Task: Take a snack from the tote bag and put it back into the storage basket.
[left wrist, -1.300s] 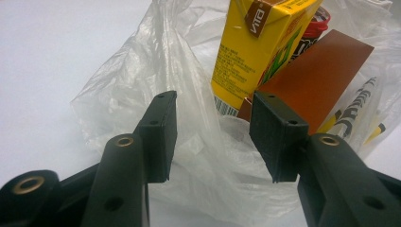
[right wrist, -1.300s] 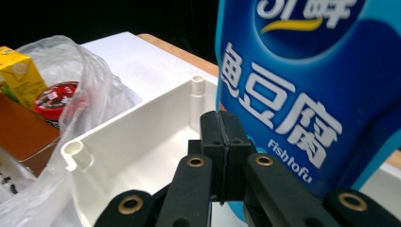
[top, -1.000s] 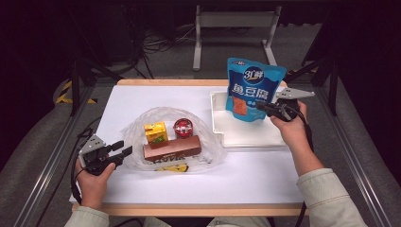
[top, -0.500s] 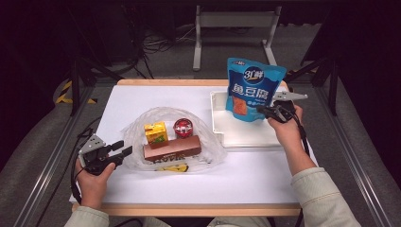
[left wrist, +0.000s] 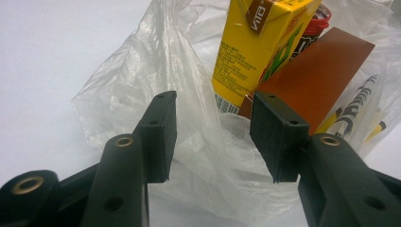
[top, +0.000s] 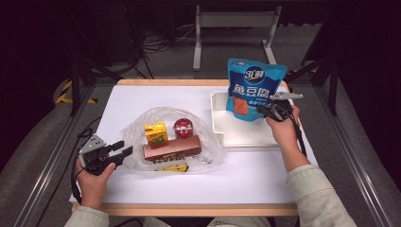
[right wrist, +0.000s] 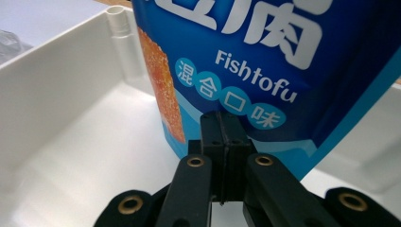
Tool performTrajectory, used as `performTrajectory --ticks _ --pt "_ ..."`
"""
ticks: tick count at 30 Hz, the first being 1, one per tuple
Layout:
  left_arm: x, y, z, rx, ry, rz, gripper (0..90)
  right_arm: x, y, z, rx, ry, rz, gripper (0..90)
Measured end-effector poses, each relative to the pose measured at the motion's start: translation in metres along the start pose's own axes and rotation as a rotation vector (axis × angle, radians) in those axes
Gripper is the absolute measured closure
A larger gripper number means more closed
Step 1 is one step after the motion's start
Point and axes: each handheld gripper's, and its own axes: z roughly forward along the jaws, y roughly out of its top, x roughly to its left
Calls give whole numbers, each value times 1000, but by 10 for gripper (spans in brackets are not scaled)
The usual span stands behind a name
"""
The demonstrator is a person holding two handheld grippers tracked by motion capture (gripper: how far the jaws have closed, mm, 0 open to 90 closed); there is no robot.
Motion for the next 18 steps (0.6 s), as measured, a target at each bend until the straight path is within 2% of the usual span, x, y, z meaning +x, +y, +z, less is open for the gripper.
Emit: performTrajectory --ticks 12,18 --pt "0 0 0 -2 0 -5 520 -8 -1 4 5 -36 37 899" --pt "1 0 -1 -4 -2 -3 519 -9 -3 7 7 -28 52 898"
